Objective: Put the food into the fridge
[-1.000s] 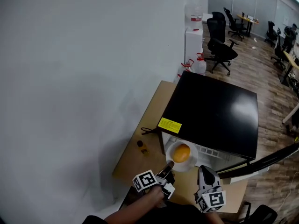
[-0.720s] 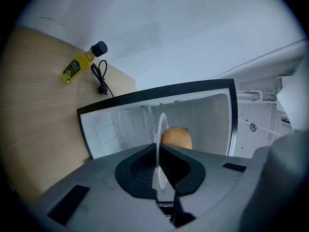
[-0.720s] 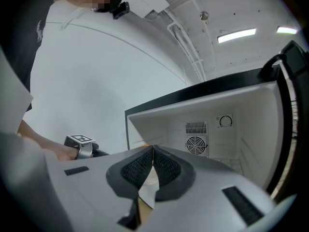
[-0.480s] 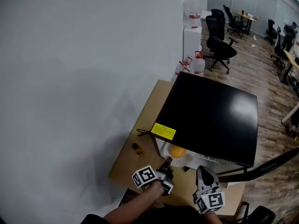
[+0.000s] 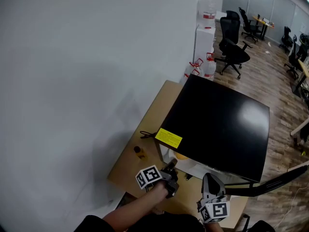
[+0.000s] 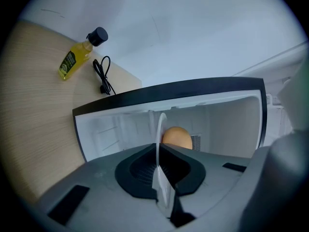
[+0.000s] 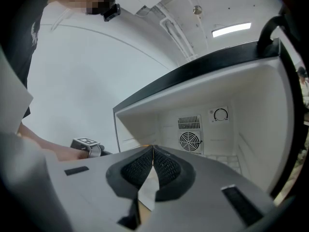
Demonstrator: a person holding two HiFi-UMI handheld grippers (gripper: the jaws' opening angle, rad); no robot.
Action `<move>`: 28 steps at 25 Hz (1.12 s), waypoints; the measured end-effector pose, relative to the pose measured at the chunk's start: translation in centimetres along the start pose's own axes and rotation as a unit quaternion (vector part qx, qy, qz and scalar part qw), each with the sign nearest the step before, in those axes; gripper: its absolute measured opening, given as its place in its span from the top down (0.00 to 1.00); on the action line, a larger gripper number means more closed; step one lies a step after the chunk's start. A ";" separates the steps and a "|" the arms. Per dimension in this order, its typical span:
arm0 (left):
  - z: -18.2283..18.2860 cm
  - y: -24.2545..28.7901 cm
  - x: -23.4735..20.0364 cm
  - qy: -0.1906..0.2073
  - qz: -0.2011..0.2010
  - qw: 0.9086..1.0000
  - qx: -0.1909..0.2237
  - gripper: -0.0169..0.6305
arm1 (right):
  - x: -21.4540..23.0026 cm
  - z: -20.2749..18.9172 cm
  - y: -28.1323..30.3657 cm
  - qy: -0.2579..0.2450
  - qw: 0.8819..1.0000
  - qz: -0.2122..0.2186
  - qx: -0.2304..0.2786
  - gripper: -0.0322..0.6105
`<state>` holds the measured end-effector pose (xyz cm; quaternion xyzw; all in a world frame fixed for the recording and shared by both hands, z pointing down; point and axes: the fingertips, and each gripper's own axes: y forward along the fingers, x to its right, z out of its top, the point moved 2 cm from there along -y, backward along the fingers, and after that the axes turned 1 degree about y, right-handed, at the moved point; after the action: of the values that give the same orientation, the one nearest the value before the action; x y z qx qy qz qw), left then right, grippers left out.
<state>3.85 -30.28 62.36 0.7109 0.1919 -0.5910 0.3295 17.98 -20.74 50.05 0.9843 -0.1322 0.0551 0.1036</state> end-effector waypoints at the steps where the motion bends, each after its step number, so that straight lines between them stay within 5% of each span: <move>1: 0.0 0.2 0.1 -0.003 0.000 1.000 0.001 0.95 | 0.2 -0.1 0.0 0.000 1.000 -0.002 -0.002 0.86; 21: 1.3 3.1 1.5 -0.026 0.013 0.999 0.016 0.94 | 0.8 -0.6 0.0 0.009 1.000 -0.010 -0.014 0.86; 28: 1.7 4.2 2.3 -0.003 0.025 0.999 0.028 0.94 | 1.0 -0.8 -0.5 0.013 1.000 -0.015 -0.015 0.86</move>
<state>5.92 -34.66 61.05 0.7224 0.1562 -0.5902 0.3246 18.95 -20.35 50.92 0.9837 -0.1165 0.0638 0.1212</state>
